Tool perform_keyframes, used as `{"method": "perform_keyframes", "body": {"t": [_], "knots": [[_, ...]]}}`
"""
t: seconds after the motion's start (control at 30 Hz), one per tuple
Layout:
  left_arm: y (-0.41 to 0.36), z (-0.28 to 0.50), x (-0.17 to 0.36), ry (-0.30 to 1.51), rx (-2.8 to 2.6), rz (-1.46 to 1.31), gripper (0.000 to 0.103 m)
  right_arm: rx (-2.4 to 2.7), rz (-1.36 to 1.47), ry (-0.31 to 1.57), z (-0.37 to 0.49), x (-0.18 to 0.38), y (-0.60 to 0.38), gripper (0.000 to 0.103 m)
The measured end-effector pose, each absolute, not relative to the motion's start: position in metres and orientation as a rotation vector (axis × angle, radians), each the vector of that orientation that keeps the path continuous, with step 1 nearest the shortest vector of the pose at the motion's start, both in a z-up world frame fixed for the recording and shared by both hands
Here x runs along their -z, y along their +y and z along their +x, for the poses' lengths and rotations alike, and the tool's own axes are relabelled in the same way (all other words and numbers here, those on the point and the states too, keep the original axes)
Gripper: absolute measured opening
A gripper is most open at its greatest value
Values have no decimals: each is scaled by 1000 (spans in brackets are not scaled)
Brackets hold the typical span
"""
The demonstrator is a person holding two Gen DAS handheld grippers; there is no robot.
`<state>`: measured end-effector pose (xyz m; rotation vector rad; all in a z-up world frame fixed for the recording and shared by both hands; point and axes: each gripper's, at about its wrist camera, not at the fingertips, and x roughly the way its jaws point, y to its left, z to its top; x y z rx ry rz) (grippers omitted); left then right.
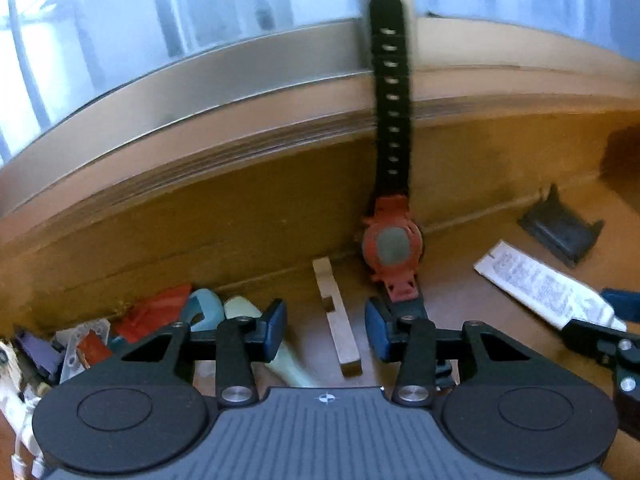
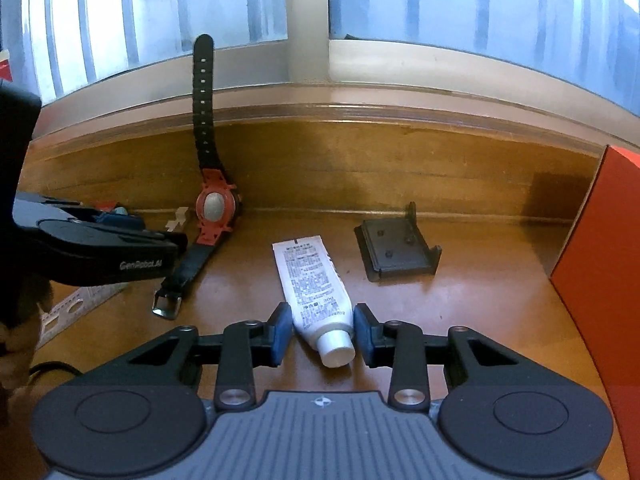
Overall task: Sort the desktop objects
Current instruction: 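Grasp the white tube with the right gripper while the left grasps the wooden stick, then carry the white tube and wooden stick with both tools to the box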
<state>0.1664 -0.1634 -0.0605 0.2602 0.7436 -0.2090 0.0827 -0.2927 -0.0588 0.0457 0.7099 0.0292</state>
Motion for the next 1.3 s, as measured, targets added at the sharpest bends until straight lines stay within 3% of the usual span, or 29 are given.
{"method": "perform_keyframes", "body": {"t": [0.13, 0.2, 0.57, 0.63, 0.73, 0.87, 1.3], "knots": [[-166, 166, 61, 732, 261, 281, 21, -37, 16, 689, 88, 59, -289, 39], [-165, 166, 62, 725, 274, 272, 17, -39, 10, 684, 94, 61, -288, 39], [-139, 173, 62, 745, 283, 169, 20, -49, 16, 699, 91, 63, -285, 42], [-136, 171, 62, 747, 293, 147, 12, -52, 13, 694, 92, 65, -284, 43], [-131, 169, 63, 752, 309, 112, 12, -59, 10, 693, 96, 66, -284, 43], [-134, 158, 48, 731, 335, 62, 12, -58, 27, 709, 97, 63, -286, 38], [-118, 99, 5, 657, 418, 27, 12, -29, 85, 658, 40, 21, -287, 38]]}}
